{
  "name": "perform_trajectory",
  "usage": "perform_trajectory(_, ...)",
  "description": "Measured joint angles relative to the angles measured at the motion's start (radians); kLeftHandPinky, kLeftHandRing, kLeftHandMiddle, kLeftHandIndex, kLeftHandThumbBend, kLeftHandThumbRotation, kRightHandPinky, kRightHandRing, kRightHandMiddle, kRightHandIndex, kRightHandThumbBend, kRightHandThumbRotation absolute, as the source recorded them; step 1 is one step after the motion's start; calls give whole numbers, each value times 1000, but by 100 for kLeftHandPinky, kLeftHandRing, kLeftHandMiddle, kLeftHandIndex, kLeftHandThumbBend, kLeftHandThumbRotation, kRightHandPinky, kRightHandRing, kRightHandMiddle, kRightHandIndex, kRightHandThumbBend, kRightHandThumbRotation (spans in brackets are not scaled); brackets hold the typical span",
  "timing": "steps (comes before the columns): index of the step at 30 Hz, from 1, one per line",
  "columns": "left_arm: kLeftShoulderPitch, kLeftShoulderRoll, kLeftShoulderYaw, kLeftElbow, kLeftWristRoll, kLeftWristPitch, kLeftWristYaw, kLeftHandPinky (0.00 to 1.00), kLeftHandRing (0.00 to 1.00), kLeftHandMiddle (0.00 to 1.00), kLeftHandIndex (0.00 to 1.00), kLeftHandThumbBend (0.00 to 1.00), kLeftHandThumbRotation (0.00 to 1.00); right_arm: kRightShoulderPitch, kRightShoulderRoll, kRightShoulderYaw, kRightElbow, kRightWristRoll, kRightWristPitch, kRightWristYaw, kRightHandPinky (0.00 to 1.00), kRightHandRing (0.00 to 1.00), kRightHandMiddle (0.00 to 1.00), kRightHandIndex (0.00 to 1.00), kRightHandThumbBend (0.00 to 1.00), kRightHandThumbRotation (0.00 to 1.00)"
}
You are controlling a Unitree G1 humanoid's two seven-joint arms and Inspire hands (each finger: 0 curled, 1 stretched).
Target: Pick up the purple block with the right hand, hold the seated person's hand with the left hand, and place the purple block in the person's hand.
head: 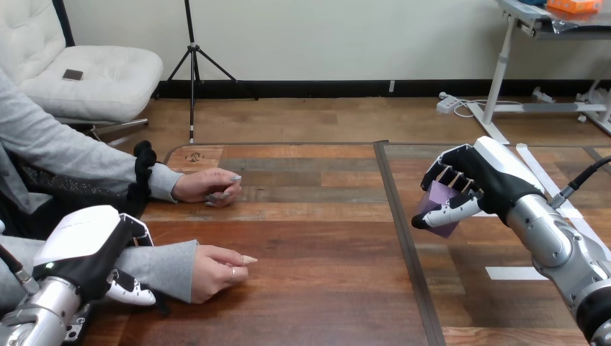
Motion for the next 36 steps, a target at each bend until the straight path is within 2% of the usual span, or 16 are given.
perform_trajectory(9, 0, -2, 0, 5, -16, -4, 3, 22, 28, 35, 36, 75, 0, 0, 0, 0, 0, 3, 0, 0, 40, 43, 46, 47, 77, 0)
perform_trajectory(23, 1, -18, 1, 5, -31, -10, 22, 18, 24, 31, 32, 66, 0, 0, 0, 0, 0, 3, 0, 0, 40, 44, 47, 47, 78, 0)
perform_trajectory(36, 9, -31, 8, -7, -43, -18, 35, 16, 22, 30, 30, 62, 0, 0, 0, 0, 0, 7, 0, 0, 40, 44, 47, 47, 78, 0)
